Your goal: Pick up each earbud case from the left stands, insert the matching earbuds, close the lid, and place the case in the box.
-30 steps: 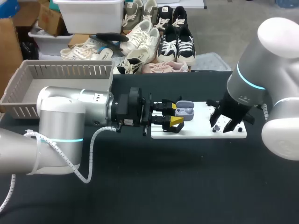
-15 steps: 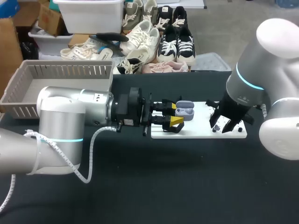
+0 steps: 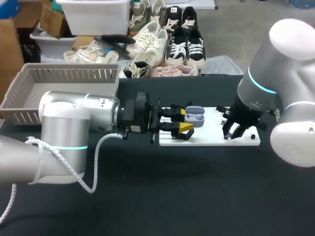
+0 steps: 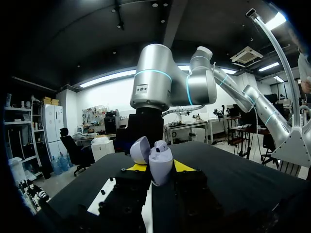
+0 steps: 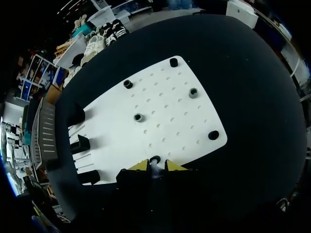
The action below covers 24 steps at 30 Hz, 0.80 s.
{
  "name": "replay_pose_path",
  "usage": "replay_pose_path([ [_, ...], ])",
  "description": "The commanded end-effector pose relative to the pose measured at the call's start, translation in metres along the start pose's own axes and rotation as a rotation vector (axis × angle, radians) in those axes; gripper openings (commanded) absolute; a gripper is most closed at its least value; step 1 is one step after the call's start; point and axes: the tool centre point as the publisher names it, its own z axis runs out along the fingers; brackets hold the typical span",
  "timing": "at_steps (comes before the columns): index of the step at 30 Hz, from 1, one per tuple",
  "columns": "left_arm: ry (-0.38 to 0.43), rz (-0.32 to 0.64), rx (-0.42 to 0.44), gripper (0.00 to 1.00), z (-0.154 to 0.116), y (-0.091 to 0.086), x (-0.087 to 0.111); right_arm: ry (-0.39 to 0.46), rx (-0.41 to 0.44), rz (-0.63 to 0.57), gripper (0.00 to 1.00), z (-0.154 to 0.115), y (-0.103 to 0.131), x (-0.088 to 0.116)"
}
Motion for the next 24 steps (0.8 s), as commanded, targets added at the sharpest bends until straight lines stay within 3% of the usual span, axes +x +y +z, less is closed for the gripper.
replay_pose_path([
  [1, -0.002, 0.001, 0.001, 0.0, 0.0, 0.0, 0.001, 0.002, 0.005, 0.001, 0.0, 0.002, 0.001, 0.0],
  [24, -0.002, 0.001, 0.001, 0.0, 0.0, 0.0, 0.001, -0.011, -0.016, 0.014, 0.0, -0.016, -0.004, 0.007],
])
